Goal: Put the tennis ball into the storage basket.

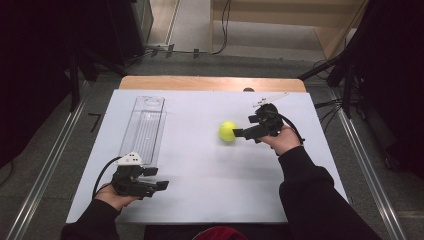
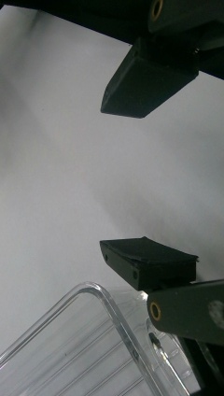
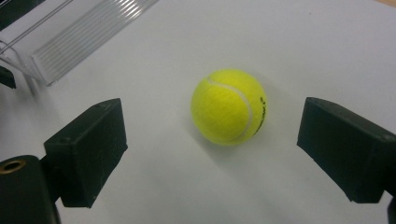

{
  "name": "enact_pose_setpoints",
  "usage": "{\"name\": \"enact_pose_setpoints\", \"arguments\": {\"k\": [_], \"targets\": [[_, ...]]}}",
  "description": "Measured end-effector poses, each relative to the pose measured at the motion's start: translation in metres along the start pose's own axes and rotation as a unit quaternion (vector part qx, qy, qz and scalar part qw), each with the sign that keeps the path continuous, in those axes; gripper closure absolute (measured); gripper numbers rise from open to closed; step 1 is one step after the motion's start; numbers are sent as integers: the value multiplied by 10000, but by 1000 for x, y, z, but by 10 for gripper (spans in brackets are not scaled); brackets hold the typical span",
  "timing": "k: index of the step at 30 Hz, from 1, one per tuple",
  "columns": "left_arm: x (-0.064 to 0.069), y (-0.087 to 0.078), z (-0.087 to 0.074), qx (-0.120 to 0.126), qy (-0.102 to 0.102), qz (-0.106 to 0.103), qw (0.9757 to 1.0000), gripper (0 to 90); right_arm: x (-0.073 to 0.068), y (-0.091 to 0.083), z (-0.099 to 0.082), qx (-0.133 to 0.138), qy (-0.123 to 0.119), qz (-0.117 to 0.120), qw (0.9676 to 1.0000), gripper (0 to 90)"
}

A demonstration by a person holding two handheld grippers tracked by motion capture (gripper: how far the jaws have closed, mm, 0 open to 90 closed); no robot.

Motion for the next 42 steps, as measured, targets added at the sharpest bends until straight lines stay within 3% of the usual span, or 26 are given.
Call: {"name": "enact_pose_setpoints", "arguments": {"k": [13, 16, 26, 29, 42], "targets": [[-1, 0, 0, 0, -1, -10, 10000, 296, 1, 5, 18, 37, -81, -47, 9999, 65], [-1, 0, 0, -1, -4, -11, 10000, 296, 2, 7, 22, -44, -134, -147, 9998, 65], [-1, 1, -1, -24, -15, 10, 10000, 296, 6, 15, 32, 56, -123, -111, 9998, 65], [-1, 1, -1, -27, -18, 34, 10000, 296, 7, 17, 36, 92, -54, -87, 9999, 65], [-2, 0, -3, -26, -52, 48, 10000, 296, 4, 37, 50, 96, -203, -93, 9997, 65]]}}
Point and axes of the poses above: each handheld gripper's, and its own axes: y roughly forward along the jaws, z roughly out of its top, x roughly to its right, the point moved 2 cm from there along y, roughly forward along the jaws, and after that the axes turned 3 degrees about -y, right-handed, at the moved point
